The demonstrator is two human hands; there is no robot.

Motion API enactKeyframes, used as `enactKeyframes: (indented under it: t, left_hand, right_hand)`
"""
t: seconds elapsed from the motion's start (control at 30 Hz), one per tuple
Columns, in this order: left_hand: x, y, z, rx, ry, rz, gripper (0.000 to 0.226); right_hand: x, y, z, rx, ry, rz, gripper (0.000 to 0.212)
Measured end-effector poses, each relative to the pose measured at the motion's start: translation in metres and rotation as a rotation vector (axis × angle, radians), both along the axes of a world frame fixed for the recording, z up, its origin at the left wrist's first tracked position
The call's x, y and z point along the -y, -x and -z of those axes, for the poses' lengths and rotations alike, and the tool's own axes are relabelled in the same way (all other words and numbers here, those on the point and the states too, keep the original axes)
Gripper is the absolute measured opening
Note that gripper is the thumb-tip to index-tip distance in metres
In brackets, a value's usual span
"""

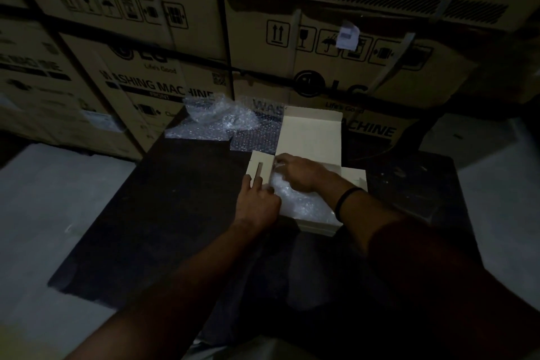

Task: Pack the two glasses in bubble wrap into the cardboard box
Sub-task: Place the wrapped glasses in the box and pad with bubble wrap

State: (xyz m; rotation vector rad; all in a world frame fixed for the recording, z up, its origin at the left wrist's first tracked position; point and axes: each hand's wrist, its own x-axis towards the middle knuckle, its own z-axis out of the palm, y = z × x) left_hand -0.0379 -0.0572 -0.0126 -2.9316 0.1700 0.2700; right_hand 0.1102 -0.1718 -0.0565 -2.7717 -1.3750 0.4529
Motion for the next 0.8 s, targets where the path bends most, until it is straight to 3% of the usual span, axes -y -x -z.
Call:
enactKeyframes:
  t: [0.17, 0.33, 0.47, 0.6, 0.7, 0.8]
  left_hand:
    - [0.001, 0.003, 0.002, -0.004, -0.023, 0.035, 0.029]
    - [0.010, 0.004, 0.010, -0.073, -0.061, 0.028, 0.037]
    - [0.024, 0.008, 0.011, -0.107, 0.038, -0.082, 0.040]
    - [0.040, 0.015, 0.013, -0.162, 0.168, -0.266, 0.062]
    - [0.045, 0.017, 0.015, -0.182, 0.270, -0.347, 0.076]
    - [0.049, 0.024, 0.017, -0.123, 0.357, -0.417, 0.073]
  right_hand:
    - [-0.002, -0.004, 0.001, 0.021, 0.050, -0.066, 0.052]
    - [-0.004, -0.008, 0.008, -0.036, 0.100, 0.042, 0.058]
    - [-0.005, -0.011, 0.007, 0.083, 0.147, 0.006, 0.055]
    - [-0.002, -0.007, -0.002, 0.186, 0.137, -0.056, 0.052]
    - [0.000, -0.007, -0.005, 0.207, 0.122, -0.086, 0.050]
    - [-0.001, -0.008, -0.005, 0.182, 0.131, -0.089, 0.050]
